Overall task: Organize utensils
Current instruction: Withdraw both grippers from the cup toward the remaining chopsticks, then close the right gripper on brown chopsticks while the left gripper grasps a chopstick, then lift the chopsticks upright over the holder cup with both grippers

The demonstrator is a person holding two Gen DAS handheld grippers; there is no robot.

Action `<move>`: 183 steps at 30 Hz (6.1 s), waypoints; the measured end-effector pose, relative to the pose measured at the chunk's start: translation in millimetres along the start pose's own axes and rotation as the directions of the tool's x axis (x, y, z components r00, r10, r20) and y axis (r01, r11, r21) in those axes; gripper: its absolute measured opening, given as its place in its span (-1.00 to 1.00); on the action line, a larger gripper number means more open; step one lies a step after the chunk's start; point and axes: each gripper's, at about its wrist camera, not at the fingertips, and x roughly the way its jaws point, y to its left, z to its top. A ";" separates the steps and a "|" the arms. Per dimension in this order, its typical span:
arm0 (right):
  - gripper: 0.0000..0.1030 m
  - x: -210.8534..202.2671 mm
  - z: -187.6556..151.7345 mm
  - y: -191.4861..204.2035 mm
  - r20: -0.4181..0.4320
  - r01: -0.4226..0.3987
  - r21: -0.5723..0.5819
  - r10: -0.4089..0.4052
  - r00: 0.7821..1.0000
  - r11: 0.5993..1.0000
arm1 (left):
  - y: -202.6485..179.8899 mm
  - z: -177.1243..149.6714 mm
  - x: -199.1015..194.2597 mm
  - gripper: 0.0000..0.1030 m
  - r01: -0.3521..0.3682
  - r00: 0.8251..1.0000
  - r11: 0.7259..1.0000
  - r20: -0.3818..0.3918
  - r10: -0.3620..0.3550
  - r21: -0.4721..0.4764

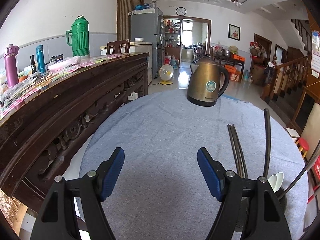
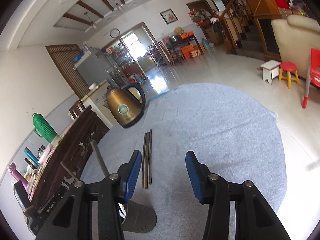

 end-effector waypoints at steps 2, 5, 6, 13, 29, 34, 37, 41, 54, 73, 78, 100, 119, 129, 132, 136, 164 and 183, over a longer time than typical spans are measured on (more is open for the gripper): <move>-0.05 6.4 -2.3 -3.4 -0.029 0.002 0.018 -0.002 1.000 1.000 | 0.6 1.2 -1.1 0.47 -0.005 1.000 1.000 -0.002 0.005 0.003; -0.05 13.0 -3.6 -6.1 -0.067 0.007 0.033 -0.005 0.998 0.999 | 1.9 3.4 -3.1 0.47 -0.021 1.000 1.000 -0.006 0.021 0.010; -0.05 14.9 -4.3 -6.0 -0.079 0.008 0.036 -0.005 0.997 0.999 | 1.9 3.7 -3.9 0.47 -0.024 1.000 1.000 -0.009 0.024 0.012; -0.05 19.5 -4.0 -13.0 -0.150 0.013 0.049 -0.006 0.989 0.999 | -1.7 6.1 -14.7 0.49 -0.051 0.999 0.997 -0.014 0.052 0.049; -0.05 203.6 48.1 3.1 -0.392 -0.090 -0.064 0.058 0.918 0.994 | -3.7 19.7 116.7 0.52 0.061 0.947 0.998 -0.315 -0.060 -0.004; -0.17 269.1 58.9 38.7 -0.441 -0.098 -0.114 0.038 0.897 0.989 | -17.9 20.0 138.0 0.52 0.085 0.938 0.996 -0.337 -0.081 -0.004; -0.26 312.9 61.8 55.3 -0.477 -0.075 -0.136 0.001 0.879 0.988 | -27.1 19.5 145.1 0.52 0.104 0.932 0.995 -0.350 -0.093 0.013; -0.37 353.8 59.9 71.1 -0.490 -0.035 -0.188 -0.063 0.869 0.982 | -33.7 21.4 155.4 0.52 0.112 0.927 0.993 -0.364 -0.092 0.035; -0.58 393.4 48.4 78.0 -0.440 0.084 -0.387 -0.264 0.858 0.918 | -59.1 40.9 189.2 0.52 0.176 0.932 0.979 -0.336 -0.133 0.099; -0.59 370.0 89.9 -14.7 -0.464 -0.014 -0.083 -0.026 0.886 0.996 | -193.3 41.9 299.1 0.56 0.327 0.855 0.930 -0.471 -0.216 0.169; -0.57 368.7 84.8 -10.8 -0.478 -0.031 -0.096 -0.019 0.878 0.995 | -185.5 43.5 298.0 0.56 0.334 0.868 0.925 -0.442 -0.227 0.180; -0.87 420.7 89.0 40.3 -0.459 0.207 -0.237 -0.298 0.837 0.949 | -191.5 62.7 309.9 -0.45 0.318 0.884 0.919 -0.424 -0.198 0.234; -0.89 267.6 108.6 -8.2 -0.206 0.023 -0.056 -0.034 0.978 0.998 | -66.7 82.9 202.5 -0.90 0.373 0.900 0.928 -0.233 -0.368 -0.025; -0.89 117.3 100.4 -19.9 0.089 -0.011 -0.004 0.012 0.996 1.000 | -19.9 78.0 96.5 -0.90 0.373 0.926 0.921 -0.018 -0.377 -0.113; -0.89 77.3 95.8 -17.7 0.161 -0.023 0.001 0.022 0.987 1.000 | -9.9 66.5 61.6 -0.90 0.377 0.926 0.914 0.050 -0.373 -0.148; -0.89 31.9 91.2 -9.6 0.250 -0.023 -0.011 0.025 0.968 1.000 | -4.2 54.0 28.6 -0.90 0.384 0.923 0.903 0.104 -0.370 -0.193; -0.93 -100.3 60.6 65.9 0.333 -0.065 -0.260 0.152 0.931 0.963 | -30.3 42.3 -58.5 -0.89 0.561 0.819 0.809 0.255 -0.513 -0.175; -0.34 205.8 50.2 -44.9 -0.443 0.154 -0.155 -0.208 0.872 0.976 | -19.7 37.3 -37.8 -0.90 0.477 0.868 0.865 0.239 -0.436 -0.157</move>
